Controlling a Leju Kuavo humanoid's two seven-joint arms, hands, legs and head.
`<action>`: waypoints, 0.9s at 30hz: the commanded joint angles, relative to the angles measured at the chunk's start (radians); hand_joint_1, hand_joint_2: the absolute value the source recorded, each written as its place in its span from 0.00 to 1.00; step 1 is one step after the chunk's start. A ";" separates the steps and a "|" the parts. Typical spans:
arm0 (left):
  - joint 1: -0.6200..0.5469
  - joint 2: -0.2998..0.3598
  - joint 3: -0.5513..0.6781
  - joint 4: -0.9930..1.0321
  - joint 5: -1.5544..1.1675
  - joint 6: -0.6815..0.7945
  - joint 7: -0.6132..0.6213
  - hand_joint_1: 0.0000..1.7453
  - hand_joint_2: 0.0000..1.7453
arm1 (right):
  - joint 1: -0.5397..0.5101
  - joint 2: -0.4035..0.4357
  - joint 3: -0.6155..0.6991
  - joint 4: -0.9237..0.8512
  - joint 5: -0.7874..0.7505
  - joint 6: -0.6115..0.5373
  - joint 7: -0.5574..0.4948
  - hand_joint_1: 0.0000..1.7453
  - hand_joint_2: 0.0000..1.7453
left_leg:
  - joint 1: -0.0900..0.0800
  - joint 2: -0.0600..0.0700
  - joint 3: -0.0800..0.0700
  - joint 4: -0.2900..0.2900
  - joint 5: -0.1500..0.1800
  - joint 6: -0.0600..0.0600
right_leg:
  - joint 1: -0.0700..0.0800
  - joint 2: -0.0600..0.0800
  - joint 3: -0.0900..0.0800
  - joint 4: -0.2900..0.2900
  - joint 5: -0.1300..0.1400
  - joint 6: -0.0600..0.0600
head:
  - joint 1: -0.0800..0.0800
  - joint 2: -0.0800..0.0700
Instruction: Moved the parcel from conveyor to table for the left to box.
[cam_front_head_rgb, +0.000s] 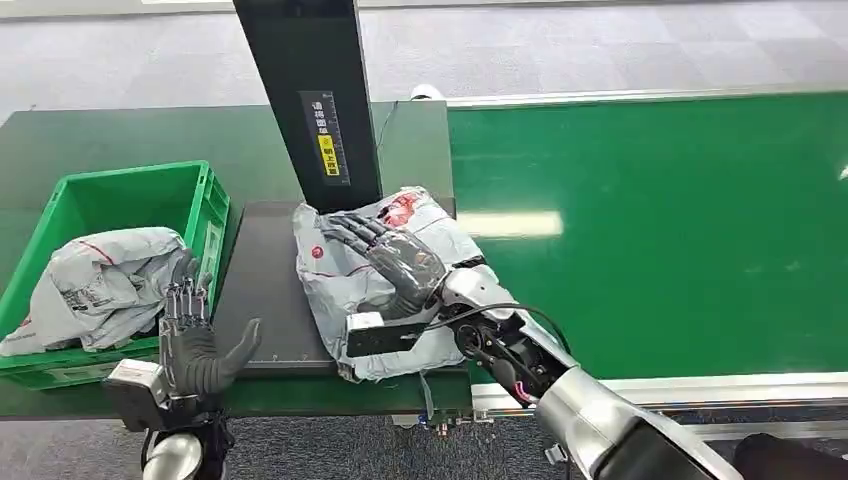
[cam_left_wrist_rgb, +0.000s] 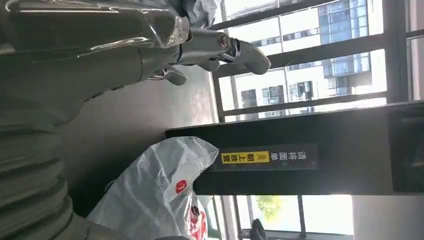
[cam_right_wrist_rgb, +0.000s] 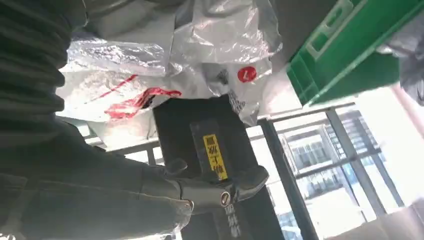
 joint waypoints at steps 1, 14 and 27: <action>0.002 0.009 -0.011 0.041 0.004 -0.001 -0.003 0.00 1.00 | 0.013 -0.005 -0.095 -0.062 -0.041 -0.066 -0.038 0.00 1.00 | 0.000 -0.001 0.002 -0.001 0.000 0.003 | 0.001 -0.002 0.002 -0.001 0.000 -0.003 | 0.000 0.000; -0.011 0.016 -0.046 0.055 0.012 0.005 -0.005 0.00 1.00 | 0.022 0.010 -0.380 -0.022 -0.568 0.234 -0.065 0.00 1.00 | 0.000 -0.002 0.001 -0.001 0.000 0.002 | 0.000 -0.003 0.001 -0.001 0.000 -0.002 | 0.000 0.000; -0.037 0.027 -0.114 0.069 -0.026 0.005 -0.013 0.00 1.00 | 0.051 -0.013 -0.438 -0.070 -0.856 0.410 -0.081 0.00 1.00 | 0.000 -0.002 0.002 -0.001 0.000 0.002 | 0.001 -0.003 0.002 -0.001 0.000 -0.003 | 0.000 0.000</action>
